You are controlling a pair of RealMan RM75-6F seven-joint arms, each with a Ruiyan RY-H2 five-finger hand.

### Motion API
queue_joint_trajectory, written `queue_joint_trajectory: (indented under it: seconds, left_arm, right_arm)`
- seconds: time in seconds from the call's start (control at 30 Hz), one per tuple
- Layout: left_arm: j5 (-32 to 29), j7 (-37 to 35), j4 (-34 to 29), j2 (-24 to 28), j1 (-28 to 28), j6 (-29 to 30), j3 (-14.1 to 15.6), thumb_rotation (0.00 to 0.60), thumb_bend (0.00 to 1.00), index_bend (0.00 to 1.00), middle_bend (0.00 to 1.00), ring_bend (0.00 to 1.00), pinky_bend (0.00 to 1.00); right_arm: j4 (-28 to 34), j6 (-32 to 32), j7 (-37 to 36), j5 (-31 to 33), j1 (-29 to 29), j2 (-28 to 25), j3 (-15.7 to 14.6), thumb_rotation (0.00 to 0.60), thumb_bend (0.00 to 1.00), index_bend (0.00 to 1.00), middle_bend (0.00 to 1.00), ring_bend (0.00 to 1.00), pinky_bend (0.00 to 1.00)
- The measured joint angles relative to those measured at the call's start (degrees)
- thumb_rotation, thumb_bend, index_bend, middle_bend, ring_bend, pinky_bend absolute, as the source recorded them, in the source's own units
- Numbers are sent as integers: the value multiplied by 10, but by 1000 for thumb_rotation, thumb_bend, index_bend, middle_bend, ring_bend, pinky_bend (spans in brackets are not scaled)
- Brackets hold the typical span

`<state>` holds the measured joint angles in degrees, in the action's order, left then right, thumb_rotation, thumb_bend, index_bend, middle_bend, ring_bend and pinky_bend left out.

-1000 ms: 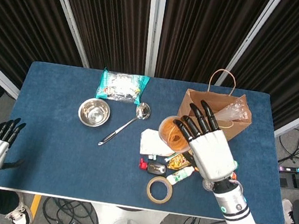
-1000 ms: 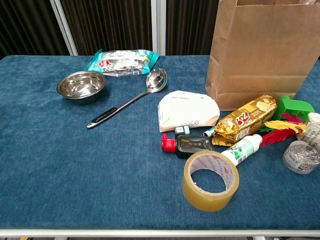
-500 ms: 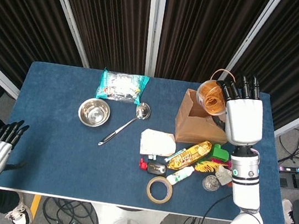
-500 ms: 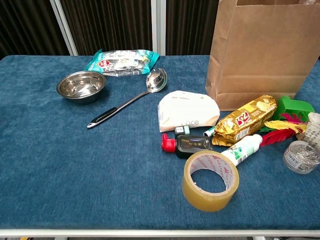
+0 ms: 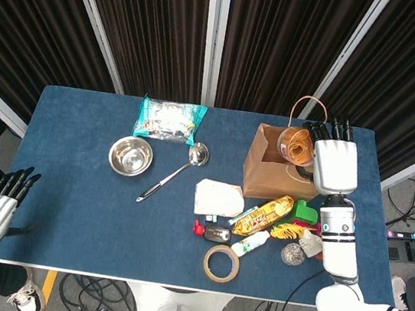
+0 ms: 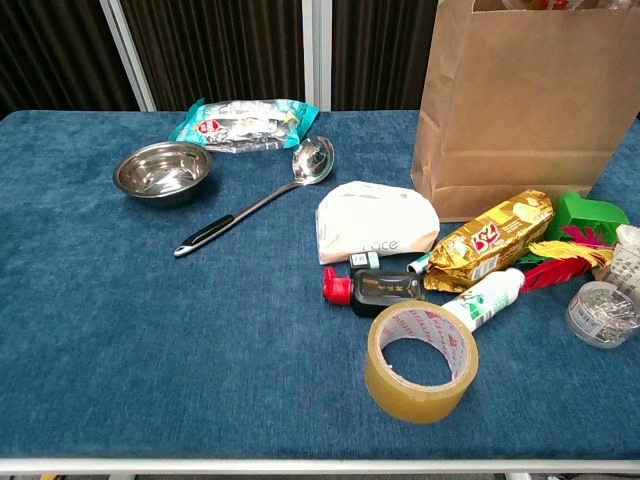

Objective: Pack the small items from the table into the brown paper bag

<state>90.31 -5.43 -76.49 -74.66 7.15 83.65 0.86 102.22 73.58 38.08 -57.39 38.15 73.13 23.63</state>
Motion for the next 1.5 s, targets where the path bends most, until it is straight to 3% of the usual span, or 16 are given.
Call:
queue_joint_trajectory:
  seconds: [0.17, 0.3, 0.7, 1.07, 1.2, 1.33, 1.5]
  left_arm:
    - [1, 0, -2, 0, 0, 2, 0, 600, 114, 81, 88, 0, 116]
    - [1, 1, -2, -1, 1, 2, 0, 600, 114, 80, 88, 0, 116]
    - [0, -1, -1, 0, 0, 6, -2, 600, 113, 81, 88, 0, 115]
    - [-1, 3, -8, 3, -1, 8, -3, 600, 114, 81, 88, 0, 116]
    - [0, 5, -10, 4, 0, 8, -2, 600, 114, 81, 88, 0, 116]
    - [4, 7, -14, 4, -1, 11, -1, 600, 114, 81, 88, 0, 116]
    - [5, 10, -18, 5, -3, 13, 1, 600, 114, 81, 88, 0, 116]
  right_arm:
    - [12, -10, -12, 10, 3, -18, -3, 600, 0, 119, 169, 2, 76]
    - [18, -5, -22, 5, 3, -24, -5, 600, 0, 100, 114, 0, 77]
    - [42, 24, -44, -23, 5, -31, -2, 600, 0, 97, 118, 0, 75]
    - [138, 102, -42, -144, 5, -53, 19, 600, 0, 135, 175, 0, 74]
    - [186, 105, -63, -211, -4, -52, -10, 600, 0, 174, 200, 3, 74]
    - [210, 92, -67, -283, -17, -54, -69, 600, 0, 195, 218, 7, 74]
    - [222, 49, -50, -323, -40, -69, -149, 600, 0, 196, 222, 7, 74]
